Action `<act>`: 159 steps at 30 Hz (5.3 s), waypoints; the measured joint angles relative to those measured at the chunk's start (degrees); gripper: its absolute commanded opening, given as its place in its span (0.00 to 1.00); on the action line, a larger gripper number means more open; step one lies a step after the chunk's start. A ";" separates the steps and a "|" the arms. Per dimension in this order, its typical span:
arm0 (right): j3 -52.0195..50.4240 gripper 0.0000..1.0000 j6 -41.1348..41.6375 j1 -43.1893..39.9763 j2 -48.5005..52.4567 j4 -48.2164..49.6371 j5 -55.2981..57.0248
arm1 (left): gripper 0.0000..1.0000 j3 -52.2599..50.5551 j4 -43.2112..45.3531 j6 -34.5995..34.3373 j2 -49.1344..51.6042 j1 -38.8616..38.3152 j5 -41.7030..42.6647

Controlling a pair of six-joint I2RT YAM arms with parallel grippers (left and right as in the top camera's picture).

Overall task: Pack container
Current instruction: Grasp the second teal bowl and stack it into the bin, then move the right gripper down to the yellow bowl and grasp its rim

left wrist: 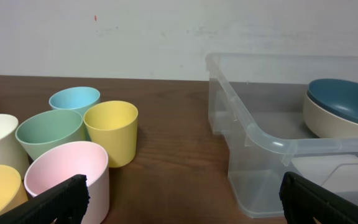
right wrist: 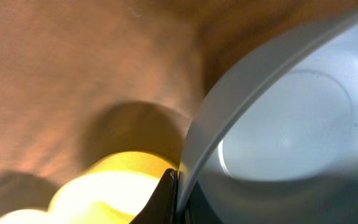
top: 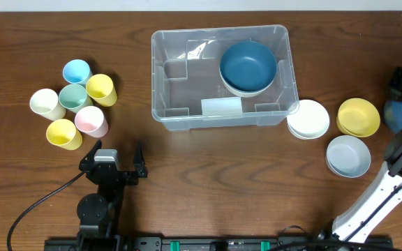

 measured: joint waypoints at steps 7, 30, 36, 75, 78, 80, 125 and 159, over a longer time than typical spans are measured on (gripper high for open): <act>18.91 0.01 0.15 9.79 -0.61 -8.50 -1.88 | 0.98 0.00 0.00 0.00 -0.02 0.00 0.00; 30.40 0.02 -1.18 65.13 0.42 -9.18 17.68 | 0.98 0.00 0.00 0.00 -0.02 0.00 0.00; 30.03 0.01 -1.14 63.17 8.07 -11.74 19.52 | 0.98 0.00 -0.02 0.00 -0.02 0.00 0.00; 23.56 0.58 -2.05 59.39 12.66 -9.35 12.26 | 0.98 0.00 0.00 0.00 -0.02 0.00 -0.02; 23.91 0.60 -2.71 59.43 12.66 -9.60 12.24 | 0.98 0.00 -0.02 0.00 -0.02 0.00 0.00; 24.65 0.59 -2.73 59.43 12.66 -10.01 12.22 | 0.98 0.00 0.00 0.00 0.00 0.00 0.00; -19.10 0.82 7.69 20.83 -19.21 -6.14 6.56 | 0.98 0.00 -0.02 0.00 -0.02 0.00 -0.02; -43.06 0.70 14.16 18.16 -19.17 24.96 7.58 | 0.98 0.00 -0.02 0.00 -0.02 0.00 0.00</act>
